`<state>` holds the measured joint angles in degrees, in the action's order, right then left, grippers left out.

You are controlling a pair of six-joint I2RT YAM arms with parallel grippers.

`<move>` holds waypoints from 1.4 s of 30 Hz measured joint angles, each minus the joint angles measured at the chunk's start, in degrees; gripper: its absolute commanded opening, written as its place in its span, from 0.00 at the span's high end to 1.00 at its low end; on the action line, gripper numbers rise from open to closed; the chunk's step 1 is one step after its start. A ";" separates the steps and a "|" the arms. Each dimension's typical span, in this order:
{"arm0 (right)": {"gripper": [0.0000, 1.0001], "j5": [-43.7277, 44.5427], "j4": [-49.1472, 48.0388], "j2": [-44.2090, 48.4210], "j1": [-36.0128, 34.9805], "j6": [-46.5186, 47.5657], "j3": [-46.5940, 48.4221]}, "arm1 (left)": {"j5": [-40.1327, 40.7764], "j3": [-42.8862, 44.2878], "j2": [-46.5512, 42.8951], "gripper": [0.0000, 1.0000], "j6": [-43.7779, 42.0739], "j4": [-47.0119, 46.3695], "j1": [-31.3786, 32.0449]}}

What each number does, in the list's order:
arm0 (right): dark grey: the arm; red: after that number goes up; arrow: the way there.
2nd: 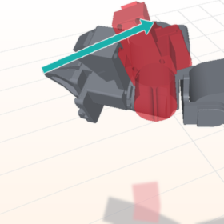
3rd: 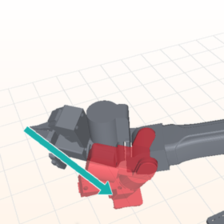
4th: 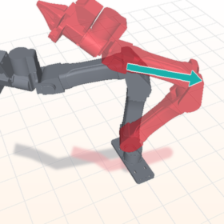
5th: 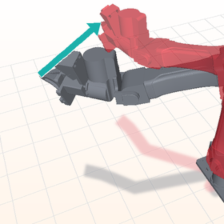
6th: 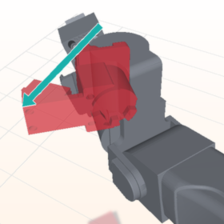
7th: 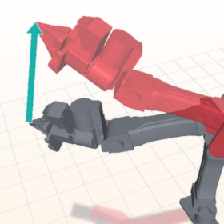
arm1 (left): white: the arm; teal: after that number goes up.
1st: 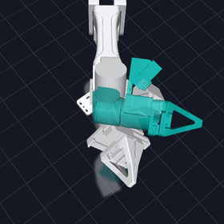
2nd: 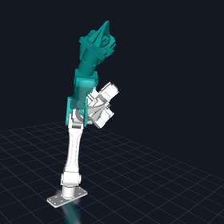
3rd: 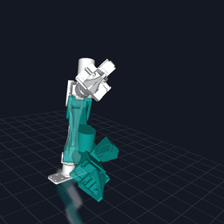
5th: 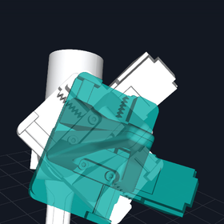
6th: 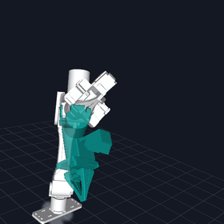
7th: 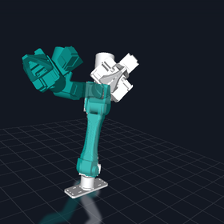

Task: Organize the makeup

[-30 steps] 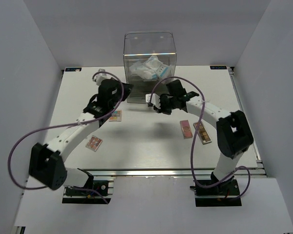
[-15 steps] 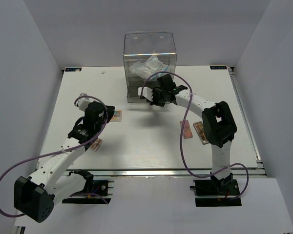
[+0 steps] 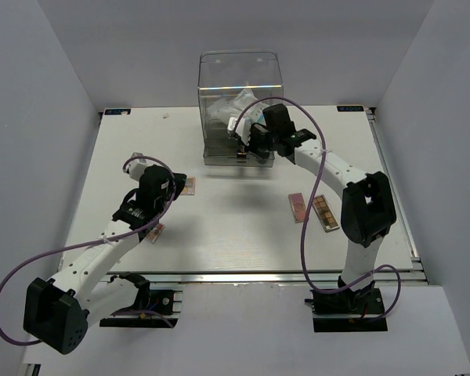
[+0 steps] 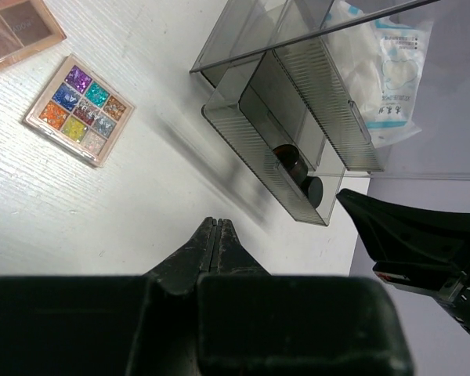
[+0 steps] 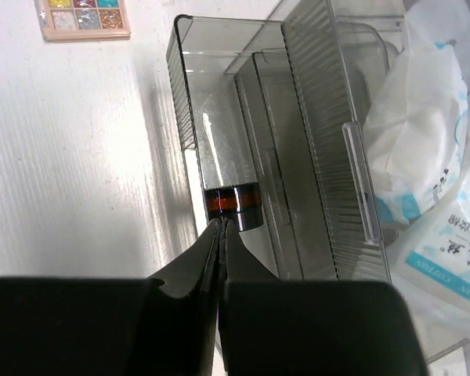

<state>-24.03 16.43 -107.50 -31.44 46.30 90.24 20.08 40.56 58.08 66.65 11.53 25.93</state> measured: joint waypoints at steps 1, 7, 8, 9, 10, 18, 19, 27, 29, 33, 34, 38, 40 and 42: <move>1.00 0.35 -0.09 0.00 0.09 -0.52 0.00 | -0.07 0.00 0.13 0.92 0.00 0.00 0.00; 1.00 2.03 -1.27 -0.68 0.28 -1.40 0.37 | -0.66 -0.83 0.24 0.92 0.28 -0.83 0.00; 1.00 2.45 -1.49 -1.31 0.31 -1.66 0.76 | -0.72 -0.94 0.24 0.92 0.33 -0.81 0.00; 1.00 2.84 -1.55 -1.97 0.31 -1.97 1.29 | -0.76 -0.98 0.22 0.92 0.33 -0.81 0.00; 1.00 3.23 -1.62 -2.95 0.31 -2.32 1.99 | -0.79 -1.01 0.20 0.92 0.37 -0.81 0.00; 1.00 4.28 -1.38 -6.62 0.31 -3.50 2.71 | -0.85 -1.53 -0.24 0.92 0.48 -0.81 -0.02; 1.00 4.09 -1.44 -6.62 0.31 -3.80 2.71 | -0.87 -1.53 -0.24 0.92 0.50 -0.79 0.00; 1.00 3.08 -1.62 -6.82 -0.63 -5.66 3.54 | -1.03 -1.53 -0.20 0.92 0.44 -0.83 0.00; 1.00 3.10 -1.60 -7.28 -1.31 -5.95 4.39 | -1.03 -1.53 -0.20 0.92 0.46 -0.83 -0.02; 1.00 1.99 -0.15 -7.69 -1.88 -5.01 5.60 | -1.03 -1.53 -0.22 0.92 0.46 -0.76 0.00; 1.00 0.46 1.09 -7.61 -1.88 -3.56 5.86 | -1.01 -1.53 -0.28 0.92 0.48 -0.76 -0.02; 1.00 -5.95 9.73 -6.71 -1.51 5.92 5.86 | -1.01 -2.23 -0.74 0.92 0.76 -0.90 -0.02; 1.00 -7.30 13.49 -6.08 -1.46 9.49 5.53 | -1.03 -2.69 -0.76 0.92 0.90 -0.83 -0.02; 1.00 -7.26 15.82 -5.84 -1.42 11.45 5.53 | -1.03 -2.71 -0.66 0.92 0.87 -0.90 0.00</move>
<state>-31.29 32.25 -113.34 -32.86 57.76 95.77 19.05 37.85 57.43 67.53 10.63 25.93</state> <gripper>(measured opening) 0.008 0.066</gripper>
